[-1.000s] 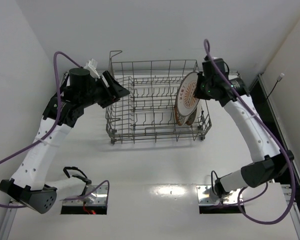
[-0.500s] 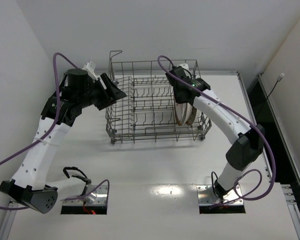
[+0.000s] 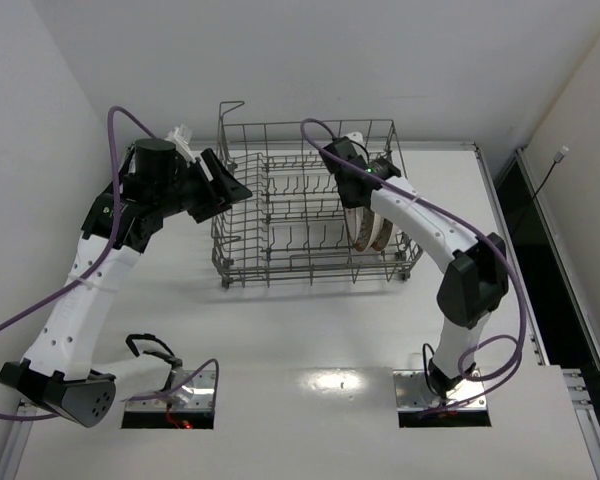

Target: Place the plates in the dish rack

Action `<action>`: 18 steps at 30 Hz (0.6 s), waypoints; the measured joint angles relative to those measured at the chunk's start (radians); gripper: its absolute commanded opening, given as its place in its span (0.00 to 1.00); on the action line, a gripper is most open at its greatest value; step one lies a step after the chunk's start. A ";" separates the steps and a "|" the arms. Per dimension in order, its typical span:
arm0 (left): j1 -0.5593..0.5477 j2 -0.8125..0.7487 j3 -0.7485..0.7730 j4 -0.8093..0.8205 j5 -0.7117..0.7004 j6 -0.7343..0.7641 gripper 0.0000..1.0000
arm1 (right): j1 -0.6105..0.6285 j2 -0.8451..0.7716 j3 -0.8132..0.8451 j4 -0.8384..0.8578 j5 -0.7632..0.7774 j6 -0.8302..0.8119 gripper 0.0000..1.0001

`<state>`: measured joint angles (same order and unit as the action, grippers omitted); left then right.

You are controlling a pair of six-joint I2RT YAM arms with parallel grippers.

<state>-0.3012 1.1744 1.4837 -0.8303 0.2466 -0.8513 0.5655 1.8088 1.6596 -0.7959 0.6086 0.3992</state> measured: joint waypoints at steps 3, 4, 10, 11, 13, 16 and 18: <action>0.000 0.000 0.000 0.000 0.001 0.002 0.57 | 0.000 0.040 0.000 0.017 -0.016 0.002 0.00; 0.000 0.000 0.000 0.000 0.001 0.002 0.57 | 0.000 0.051 0.000 0.016 -0.021 0.002 0.00; 0.000 0.000 0.000 0.000 0.001 0.002 0.57 | 0.001 0.060 -0.042 0.016 -0.056 0.019 0.25; 0.000 0.000 0.000 0.000 0.001 0.002 0.57 | 0.001 0.059 -0.043 0.021 -0.062 0.023 0.25; 0.000 0.000 -0.001 0.001 0.003 0.002 0.57 | 0.000 0.059 -0.047 0.025 -0.071 0.025 0.28; 0.000 0.005 -0.002 0.002 0.010 0.001 0.57 | 0.000 0.059 -0.046 0.024 -0.081 0.032 0.35; 0.000 0.010 -0.002 0.007 0.017 0.001 0.57 | -0.001 0.059 -0.039 0.010 -0.092 0.042 0.47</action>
<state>-0.3012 1.1847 1.4818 -0.8230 0.2638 -0.8501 0.5644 1.8675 1.6211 -0.7860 0.5171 0.4416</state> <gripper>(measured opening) 0.565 0.403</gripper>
